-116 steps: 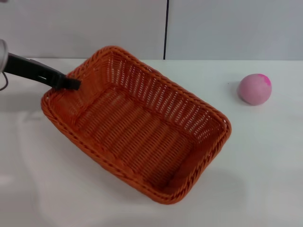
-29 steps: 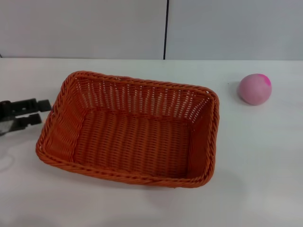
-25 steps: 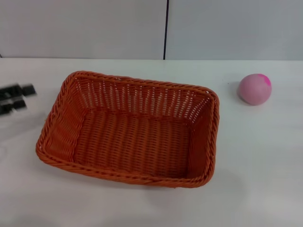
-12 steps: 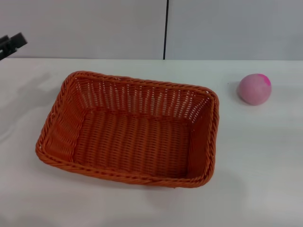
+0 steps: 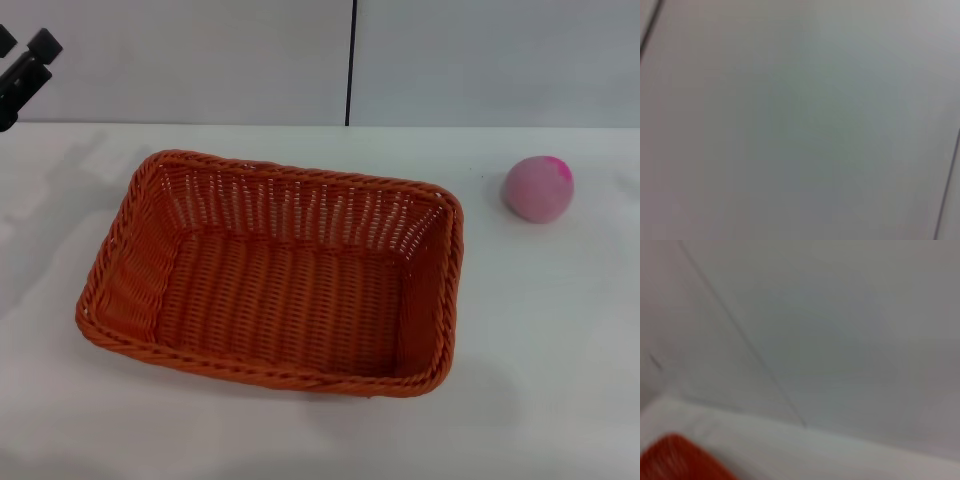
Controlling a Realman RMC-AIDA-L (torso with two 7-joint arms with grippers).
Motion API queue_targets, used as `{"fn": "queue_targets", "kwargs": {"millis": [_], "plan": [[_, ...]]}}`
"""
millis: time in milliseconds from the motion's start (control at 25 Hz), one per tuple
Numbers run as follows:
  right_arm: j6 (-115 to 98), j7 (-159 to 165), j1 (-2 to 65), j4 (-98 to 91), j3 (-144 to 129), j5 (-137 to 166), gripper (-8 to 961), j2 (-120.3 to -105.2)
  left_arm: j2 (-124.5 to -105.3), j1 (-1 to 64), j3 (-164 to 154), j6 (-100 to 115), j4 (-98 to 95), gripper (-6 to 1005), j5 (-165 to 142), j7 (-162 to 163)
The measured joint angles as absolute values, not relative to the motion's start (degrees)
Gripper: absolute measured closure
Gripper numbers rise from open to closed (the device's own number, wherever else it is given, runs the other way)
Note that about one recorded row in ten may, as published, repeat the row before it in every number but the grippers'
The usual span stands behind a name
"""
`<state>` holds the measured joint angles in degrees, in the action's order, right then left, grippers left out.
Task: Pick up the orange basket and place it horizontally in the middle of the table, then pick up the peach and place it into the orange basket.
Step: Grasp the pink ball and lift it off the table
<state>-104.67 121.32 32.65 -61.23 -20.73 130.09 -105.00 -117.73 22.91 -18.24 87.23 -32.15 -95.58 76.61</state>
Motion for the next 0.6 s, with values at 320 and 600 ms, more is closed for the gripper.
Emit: {"fn": "queue_targets", "kwargs": {"millis": [320,600], "plan": [[-99.7,123.5,39.6,-58.2,-30.7,140.2,516,-104.59,-118.16,23.0,-18.4,88.5,-19.1,230,-82.6,58.2],[-87.8,123.7,40.9,-51.2,-40.6,140.5,522,-106.58,-118.25,23.3,-18.7,90.4,-17.2,231,-82.6,57.2]]}}
